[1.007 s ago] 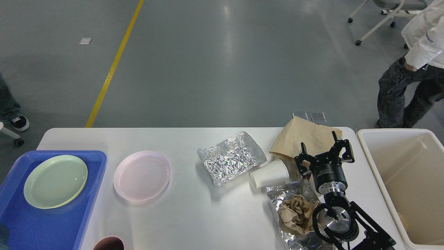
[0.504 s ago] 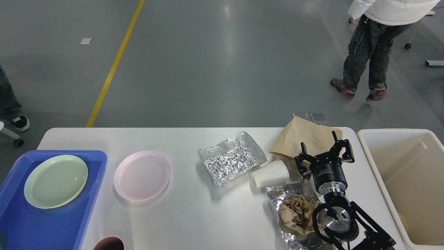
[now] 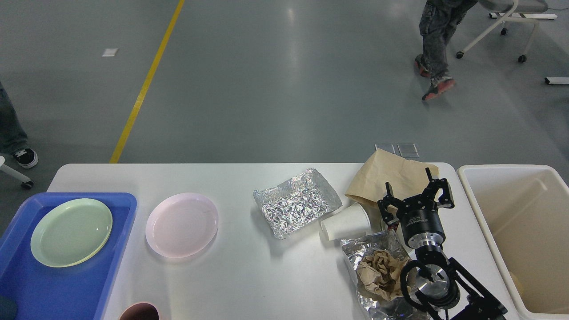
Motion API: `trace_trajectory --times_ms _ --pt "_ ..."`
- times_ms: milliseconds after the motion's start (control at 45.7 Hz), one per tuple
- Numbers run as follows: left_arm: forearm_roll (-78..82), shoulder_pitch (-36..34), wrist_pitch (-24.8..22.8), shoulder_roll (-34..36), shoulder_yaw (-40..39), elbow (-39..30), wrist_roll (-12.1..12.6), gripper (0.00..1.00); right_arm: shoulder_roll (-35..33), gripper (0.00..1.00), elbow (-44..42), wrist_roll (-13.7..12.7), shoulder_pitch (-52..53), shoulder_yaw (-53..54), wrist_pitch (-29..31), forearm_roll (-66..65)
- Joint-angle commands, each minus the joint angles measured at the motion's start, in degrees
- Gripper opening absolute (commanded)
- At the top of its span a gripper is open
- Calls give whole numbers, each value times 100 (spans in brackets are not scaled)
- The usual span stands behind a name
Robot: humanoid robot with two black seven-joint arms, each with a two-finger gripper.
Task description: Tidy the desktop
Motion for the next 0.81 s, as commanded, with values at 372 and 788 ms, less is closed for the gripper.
trace_trajectory --times_ms 372,788 --pt "25 -1075 -1004 512 759 -458 27 95 0 100 0 -8 0 0 0 -1" --pt "8 -5346 -1082 -593 3677 -2364 71 95 0 100 0 -8 0 0 0 -1"
